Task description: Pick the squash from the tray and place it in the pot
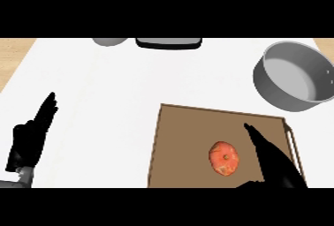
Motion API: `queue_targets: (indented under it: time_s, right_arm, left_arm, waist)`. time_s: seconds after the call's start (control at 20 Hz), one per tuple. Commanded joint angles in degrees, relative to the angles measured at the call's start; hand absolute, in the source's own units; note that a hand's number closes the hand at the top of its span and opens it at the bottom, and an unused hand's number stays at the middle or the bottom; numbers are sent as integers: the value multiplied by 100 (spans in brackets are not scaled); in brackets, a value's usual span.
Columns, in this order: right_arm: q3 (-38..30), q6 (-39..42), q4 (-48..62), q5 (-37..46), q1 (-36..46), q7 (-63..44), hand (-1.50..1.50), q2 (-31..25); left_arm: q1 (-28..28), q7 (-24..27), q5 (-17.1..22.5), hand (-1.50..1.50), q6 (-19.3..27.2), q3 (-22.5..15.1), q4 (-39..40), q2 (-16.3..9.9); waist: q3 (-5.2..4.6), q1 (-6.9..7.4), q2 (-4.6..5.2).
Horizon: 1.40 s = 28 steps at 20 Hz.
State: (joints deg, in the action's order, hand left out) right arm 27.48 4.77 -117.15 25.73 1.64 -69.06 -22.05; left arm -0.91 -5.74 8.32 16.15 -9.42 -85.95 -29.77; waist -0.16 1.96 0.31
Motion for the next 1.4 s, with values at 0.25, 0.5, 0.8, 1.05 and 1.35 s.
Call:
queue_targets:
  time_s: [0.25,0.5,0.8,1.05,1.35]
  right_arm:
    - [40,662,1312,-29,1164,-1418,-150,664]
    - [-46,713,1940,-93,1417,-1256,-150,941]
    - [-98,638,2400,99,1321,-1008,-150,1068]
    - [-295,842,2605,205,1331,-808,-150,1014]
    - [-422,887,2590,289,1081,-623,-150,1241]
  left_arm:
    - [-59,-116,-14,0,-104,175,-14,-55]
    - [84,-171,9,0,-146,254,-172,-57]
    - [399,74,75,0,-400,393,-195,-113]
    - [145,-265,-110,0,-175,315,-248,135]
    - [307,59,-177,0,-352,545,16,156]
  waist:
    - [6,-87,-21]
    - [11,-93,-19]
    - [12,-121,-34]
    - [14,-180,-32]
    - [14,-198,-37]
